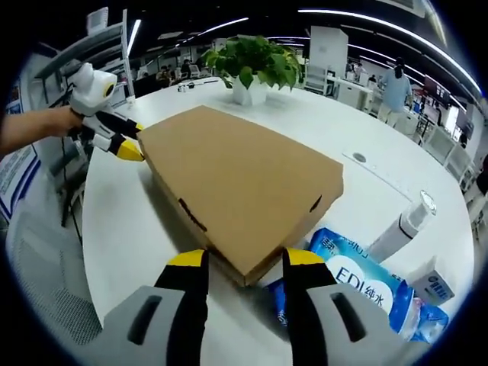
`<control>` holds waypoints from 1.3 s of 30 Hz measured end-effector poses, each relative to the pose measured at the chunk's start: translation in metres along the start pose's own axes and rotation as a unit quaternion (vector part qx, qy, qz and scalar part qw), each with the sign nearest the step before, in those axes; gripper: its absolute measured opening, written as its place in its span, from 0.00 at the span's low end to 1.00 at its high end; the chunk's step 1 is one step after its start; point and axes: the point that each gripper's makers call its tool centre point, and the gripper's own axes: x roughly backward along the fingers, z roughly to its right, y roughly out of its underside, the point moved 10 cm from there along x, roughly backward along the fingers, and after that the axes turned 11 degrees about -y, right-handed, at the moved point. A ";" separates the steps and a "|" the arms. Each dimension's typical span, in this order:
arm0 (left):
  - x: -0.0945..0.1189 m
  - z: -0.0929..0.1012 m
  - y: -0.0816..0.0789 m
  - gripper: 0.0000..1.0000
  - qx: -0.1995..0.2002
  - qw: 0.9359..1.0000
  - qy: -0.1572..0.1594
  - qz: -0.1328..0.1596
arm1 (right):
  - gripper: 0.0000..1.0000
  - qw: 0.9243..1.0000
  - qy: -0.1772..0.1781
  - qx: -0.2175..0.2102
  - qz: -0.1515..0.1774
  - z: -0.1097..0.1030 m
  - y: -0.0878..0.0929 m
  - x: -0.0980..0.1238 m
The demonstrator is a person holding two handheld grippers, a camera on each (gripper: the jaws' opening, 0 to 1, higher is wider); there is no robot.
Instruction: Operate the shoe box by opening the lid, removing the specified soft item, and placing it in the target area until the item is outside and the box remains undamaged.
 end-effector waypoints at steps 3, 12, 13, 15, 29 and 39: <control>-0.001 -0.001 -0.001 0.39 -0.001 1.000 0.001 0.000 | 0.36 1.000 0.002 0.000 0.000 0.000 0.000 0.000; -0.003 -0.002 -0.004 0.37 -0.027 1.000 0.001 -0.009 | 0.36 1.000 0.003 -0.001 -0.001 0.000 -0.001 -0.001; -0.003 -0.002 -0.004 0.37 -0.028 1.000 0.000 -0.009 | 0.36 1.000 0.003 -0.001 0.000 0.001 -0.001 -0.001; -0.003 -0.001 -0.003 0.35 -0.038 0.999 -0.006 -0.014 | 0.36 1.000 0.004 -0.002 0.001 0.001 -0.001 -0.001; 0.018 0.012 0.011 0.46 -0.007 1.000 -0.030 -0.003 | 0.38 0.999 0.020 -0.012 0.025 -0.004 0.011 0.020; 0.052 0.026 0.008 0.62 0.022 0.998 -0.024 0.053 | 0.45 0.997 0.047 -0.028 0.061 -0.008 0.027 0.069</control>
